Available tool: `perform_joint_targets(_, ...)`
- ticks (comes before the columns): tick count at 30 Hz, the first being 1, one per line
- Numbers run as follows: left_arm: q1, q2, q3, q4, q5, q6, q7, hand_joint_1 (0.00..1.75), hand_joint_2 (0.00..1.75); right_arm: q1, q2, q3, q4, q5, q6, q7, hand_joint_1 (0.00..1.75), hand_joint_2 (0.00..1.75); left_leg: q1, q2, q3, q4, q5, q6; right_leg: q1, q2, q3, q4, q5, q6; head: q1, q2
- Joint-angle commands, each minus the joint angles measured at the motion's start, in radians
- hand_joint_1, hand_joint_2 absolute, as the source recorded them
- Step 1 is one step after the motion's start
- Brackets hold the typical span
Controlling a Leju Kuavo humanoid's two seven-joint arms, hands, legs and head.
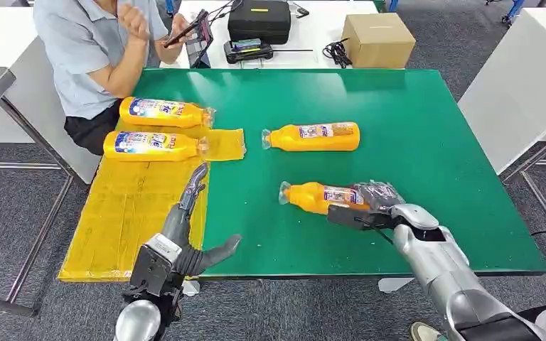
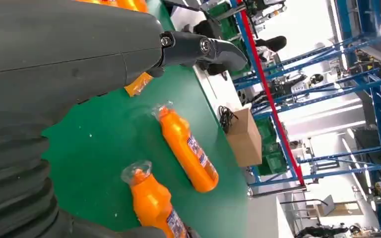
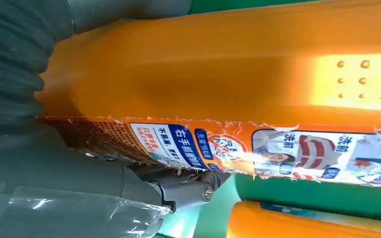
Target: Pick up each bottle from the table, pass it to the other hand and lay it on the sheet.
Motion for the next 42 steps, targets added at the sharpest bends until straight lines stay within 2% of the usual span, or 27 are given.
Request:
perform_joint_targets(1, -0.068, -0.003, -0.006, 0.089, 0.117, 0.068, 0.005, 0.0, 1.75, 0.123, -0.047, -0.045, -0.086, -0.331, 0.067, -0.134, 1.75, 1.75, 0.002, -0.005, 0.002, -0.001, 0.0, -0.002, 0.002, -0.006, 0.004, -0.002, -0.001, -0.002, 0.0, 0.0)
perform_joint_targets(5, -0.087, -0.003, -0.003, 0.186, 0.264, 0.072, 0.09, 0.0, 1.75, 0.187, 0.004, -0.057, -0.236, -0.462, 0.082, -0.146, 1.75, 1.75, 0.002, -0.002, 0.003, -0.001, 0.0, -0.002, 0.002, -0.003, 0.005, -0.002, -0.001, -0.002, 0.0, 0.0)
perform_joint_targets(6, -0.091, -0.003, -0.006, 0.211, 0.275, 0.077, 0.073, 0.0, 1.75, 0.19, 0.008, -0.051, -0.253, -0.466, 0.084, -0.129, 1.75, 1.75, 0.002, 0.0, 0.003, -0.002, -0.001, -0.002, 0.002, -0.001, 0.004, -0.002, 0.0, -0.002, 0.0, 0.0)
perform_joint_targets(8, -0.108, -0.003, 0.002, 0.31, 0.472, 0.047, 0.125, 0.0, 1.75, 0.168, 0.055, -0.046, -0.282, -0.507, 0.082, -0.159, 1.75, 1.75, 0.001, 0.001, 0.004, -0.002, -0.001, -0.003, 0.002, 0.0, 0.005, -0.002, 0.0, -0.003, 0.0, 0.0)
perform_joint_targets(14, -0.137, -0.003, 0.028, 0.461, 0.625, 0.052, 0.089, 0.0, 1.75, 0.12, 0.187, 0.0, -0.373, -0.539, 0.055, -0.139, 1.75, 1.75, 0.002, 0.011, 0.003, -0.001, -0.002, -0.004, 0.002, 0.008, 0.0, 0.0, 0.001, -0.004, 0.0, 0.0)
perform_joint_targets(17, -0.15, -0.002, 0.014, 0.489, 0.625, 0.034, 0.087, 0.0, 1.75, 0.119, 0.199, 0.013, -0.391, -0.555, 0.057, -0.135, 1.75, 1.75, 0.001, 0.007, 0.001, -0.001, -0.001, -0.002, 0.001, 0.004, -0.001, 0.001, 0.0, -0.002, 0.0, 0.0)
perform_joint_targets(21, -0.167, -0.002, -0.023, 0.52, 0.607, 0.005, 0.074, 0.0, 1.75, 0.111, 0.231, 0.038, -0.387, -0.581, 0.073, -0.136, 1.75, 1.75, 0.002, 0.005, 0.001, 0.0, -0.002, -0.003, 0.002, 0.002, 0.001, 0.001, -0.001, -0.003, 0.0, 0.0)
perform_joint_targets(26, -0.185, -0.003, -0.037, 0.535, 0.595, 0.022, 0.058, 0.0, 1.75, 0.126, 0.262, 0.08, -0.382, -0.589, 0.083, -0.129, 1.75, 1.75, 0.001, 0.003, -0.003, 0.0, -0.001, -0.002, 0.001, 0.002, -0.003, 0.001, -0.001, -0.002, 0.0, 0.0)
perform_joint_targets(30, -0.21, -0.003, -0.049, 0.536, 0.592, 0.053, 0.021, 0.0, 1.75, 0.149, 0.286, 0.124, -0.347, -0.592, 0.066, -0.137, 1.75, 1.75, 0.002, 0.002, -0.001, 0.0, -0.002, -0.004, 0.002, 0.001, 0.0, 0.001, -0.002, -0.004, 0.0, 0.0)
perform_joint_targets(32, -0.215, -0.003, -0.058, 0.528, 0.588, 0.066, 0.007, 0.0, 1.75, 0.153, 0.292, 0.135, -0.325, -0.593, 0.053, -0.132, 1.75, 1.75, 0.001, 0.001, -0.004, -0.001, 0.0, -0.002, 0.001, 0.0, -0.004, 0.0, 0.0, -0.002, 0.0, 0.0)
perform_joint_targets(42, -0.233, -0.003, -0.088, 0.491, 0.615, 0.086, -0.049, 0.0, 1.75, 0.147, 0.313, 0.16, -0.212, -0.627, 0.059, -0.152, 1.75, 1.75, 0.002, 0.002, -0.002, 0.0, -0.002, -0.002, 0.002, 0.0, -0.001, 0.0, -0.001, -0.002, 0.0, 0.0)
